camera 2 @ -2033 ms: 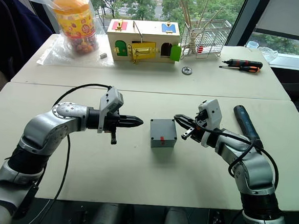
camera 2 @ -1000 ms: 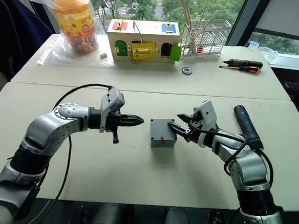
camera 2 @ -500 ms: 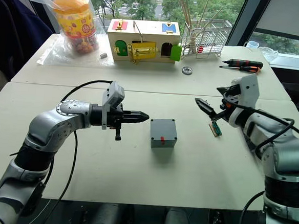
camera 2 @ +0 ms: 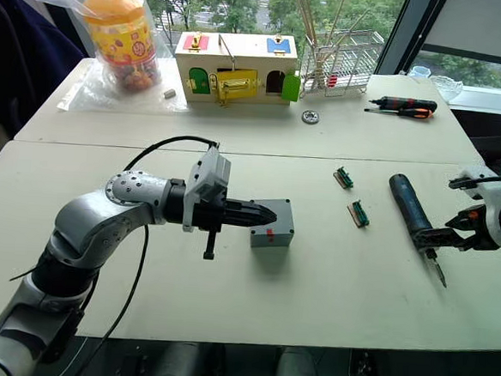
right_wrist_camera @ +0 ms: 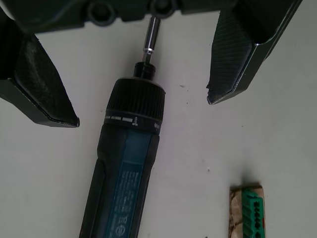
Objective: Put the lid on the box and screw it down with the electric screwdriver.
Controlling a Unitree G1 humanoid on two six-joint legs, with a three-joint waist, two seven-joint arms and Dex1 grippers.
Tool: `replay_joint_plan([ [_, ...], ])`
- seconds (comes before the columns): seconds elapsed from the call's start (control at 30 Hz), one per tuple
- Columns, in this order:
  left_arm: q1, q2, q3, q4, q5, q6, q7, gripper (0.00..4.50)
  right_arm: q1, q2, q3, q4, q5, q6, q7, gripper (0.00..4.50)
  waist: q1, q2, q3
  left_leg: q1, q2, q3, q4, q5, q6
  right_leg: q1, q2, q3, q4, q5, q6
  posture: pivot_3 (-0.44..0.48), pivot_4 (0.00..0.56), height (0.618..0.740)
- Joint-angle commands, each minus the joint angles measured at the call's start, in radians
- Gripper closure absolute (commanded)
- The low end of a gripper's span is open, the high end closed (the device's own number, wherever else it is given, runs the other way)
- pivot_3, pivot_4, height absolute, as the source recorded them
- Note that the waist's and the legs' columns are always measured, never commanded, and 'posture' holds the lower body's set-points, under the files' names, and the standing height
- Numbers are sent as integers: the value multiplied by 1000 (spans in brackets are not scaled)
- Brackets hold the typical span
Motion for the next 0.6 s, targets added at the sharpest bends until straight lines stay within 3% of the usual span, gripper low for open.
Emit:
replay_joint_plan([
  [0.03,24,-2,6,-38,-2,-14,25,4500,-114,55,45,170,-102,-80,42,36,-2,0,0,0,0,0,0,0,0,0,0,0,0,0,0,0,150,708],
  [0.2,51,10,6,-47,3,-12,45,4500,-272,168,108,426,-221,-180,99,36,1,0,0,0,0,0,0,0,-1,0,0,0,0,0,0,0,150,708],
  [0.47,63,20,15,-57,-5,-1,82,4500,-379,276,152,675,-368,-310,123,36,4,1,1,-1,0,0,1,1,-1,1,0,-1,0,0,0,0,150,708],
  [0.6,65,22,17,-55,-7,-2,91,4500,-395,298,154,730,-418,-352,134,1014,3,1,1,0,0,0,0,1,-2,1,1,-1,0,0,0,0,150,708],
])
